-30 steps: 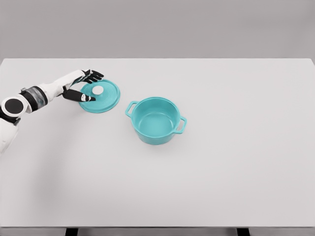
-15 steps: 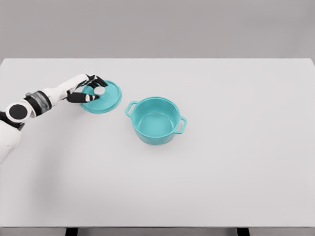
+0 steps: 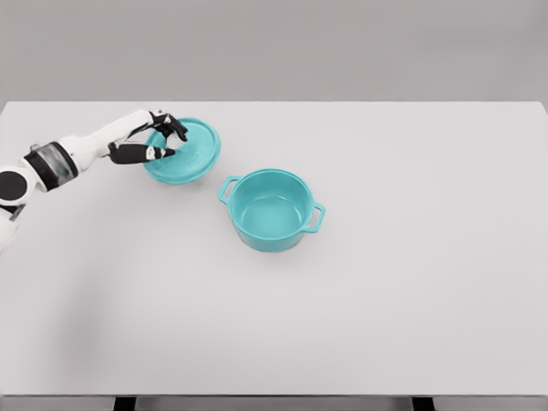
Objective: Cover the pot with left arm
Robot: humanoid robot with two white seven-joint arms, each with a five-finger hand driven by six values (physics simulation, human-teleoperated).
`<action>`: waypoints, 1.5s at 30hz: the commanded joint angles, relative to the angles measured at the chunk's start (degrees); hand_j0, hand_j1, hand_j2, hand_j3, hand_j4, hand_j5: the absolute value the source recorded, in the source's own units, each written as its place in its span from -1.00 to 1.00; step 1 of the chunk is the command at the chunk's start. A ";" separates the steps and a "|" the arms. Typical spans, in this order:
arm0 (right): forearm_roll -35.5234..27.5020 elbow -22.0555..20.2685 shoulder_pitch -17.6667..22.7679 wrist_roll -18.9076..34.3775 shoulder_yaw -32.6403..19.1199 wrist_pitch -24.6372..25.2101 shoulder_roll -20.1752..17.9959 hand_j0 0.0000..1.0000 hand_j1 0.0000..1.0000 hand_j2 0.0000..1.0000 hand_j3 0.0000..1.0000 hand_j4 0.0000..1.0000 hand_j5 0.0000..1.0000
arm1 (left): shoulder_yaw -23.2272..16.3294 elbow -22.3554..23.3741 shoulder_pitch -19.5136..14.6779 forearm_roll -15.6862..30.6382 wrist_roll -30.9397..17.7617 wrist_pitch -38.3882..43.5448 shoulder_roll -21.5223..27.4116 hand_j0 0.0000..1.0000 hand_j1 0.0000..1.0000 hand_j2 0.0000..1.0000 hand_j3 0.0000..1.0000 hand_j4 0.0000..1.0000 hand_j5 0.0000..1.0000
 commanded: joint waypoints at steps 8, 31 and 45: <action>0.05 0.01 -0.09 0.03 0.01 -0.06 0.00 1.00 1.00 1.00 1.00 1.00 1.00 | -0.65 -15.08 3.43 1.24 0.07 0.30 3.97 -0.03 -0.03 -0.03 -0.03 -0.03 -0.03; 0.05 0.01 0.00 0.03 0.01 -0.06 0.00 1.00 1.00 1.00 1.00 1.00 1.00 | -9.96 -16.22 0.44 -2.10 0.43 1.89 -1.30 -0.02 -0.02 -0.02 -0.02 -0.02 -0.02; 0.05 0.01 0.00 0.03 0.01 -0.06 0.00 1.00 1.00 1.00 1.00 1.00 1.00 | -11.72 -16.84 -0.52 -2.36 0.60 1.88 -3.24 -0.02 -0.02 -0.02 -0.02 -0.02 -0.02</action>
